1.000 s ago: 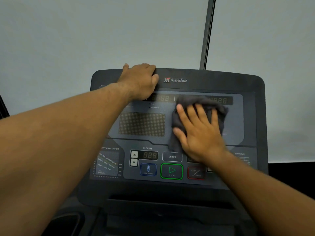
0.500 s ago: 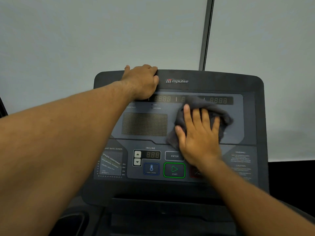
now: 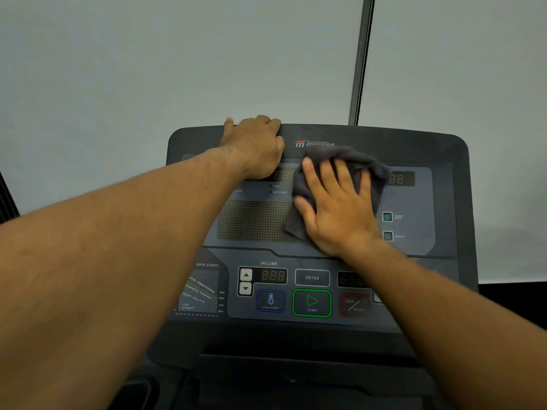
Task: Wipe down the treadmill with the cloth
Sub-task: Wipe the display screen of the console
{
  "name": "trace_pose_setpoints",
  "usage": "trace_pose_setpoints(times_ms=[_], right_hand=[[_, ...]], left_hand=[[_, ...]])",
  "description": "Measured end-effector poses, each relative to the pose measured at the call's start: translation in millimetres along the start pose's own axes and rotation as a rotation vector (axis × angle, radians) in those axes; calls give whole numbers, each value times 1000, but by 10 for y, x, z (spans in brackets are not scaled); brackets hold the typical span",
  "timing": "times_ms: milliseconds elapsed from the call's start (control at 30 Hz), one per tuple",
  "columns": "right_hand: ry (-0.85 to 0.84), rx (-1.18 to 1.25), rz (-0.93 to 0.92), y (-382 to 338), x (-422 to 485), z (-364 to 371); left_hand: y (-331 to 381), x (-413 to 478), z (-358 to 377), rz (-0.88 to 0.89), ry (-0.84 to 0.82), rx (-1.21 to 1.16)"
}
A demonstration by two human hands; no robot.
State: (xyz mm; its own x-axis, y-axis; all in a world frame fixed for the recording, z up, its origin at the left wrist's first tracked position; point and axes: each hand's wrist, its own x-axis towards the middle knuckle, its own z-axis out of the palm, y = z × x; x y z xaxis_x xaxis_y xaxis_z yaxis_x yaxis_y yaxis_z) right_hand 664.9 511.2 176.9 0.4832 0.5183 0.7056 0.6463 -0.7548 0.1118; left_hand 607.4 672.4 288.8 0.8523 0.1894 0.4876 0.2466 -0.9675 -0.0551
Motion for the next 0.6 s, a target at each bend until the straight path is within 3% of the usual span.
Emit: trace_pose_setpoints(times_ms=[233, 500, 600], right_hand=[[74, 88, 253, -167, 447, -58], [-35, 58, 55, -482, -849, 191], [-64, 32, -40, -403, -901, 196]], left_hand=[[-80, -21, -31, 27, -21, -37], [-110, -35, -47, 46, -29, -39], [-133, -60, -24, 77, -15, -68]])
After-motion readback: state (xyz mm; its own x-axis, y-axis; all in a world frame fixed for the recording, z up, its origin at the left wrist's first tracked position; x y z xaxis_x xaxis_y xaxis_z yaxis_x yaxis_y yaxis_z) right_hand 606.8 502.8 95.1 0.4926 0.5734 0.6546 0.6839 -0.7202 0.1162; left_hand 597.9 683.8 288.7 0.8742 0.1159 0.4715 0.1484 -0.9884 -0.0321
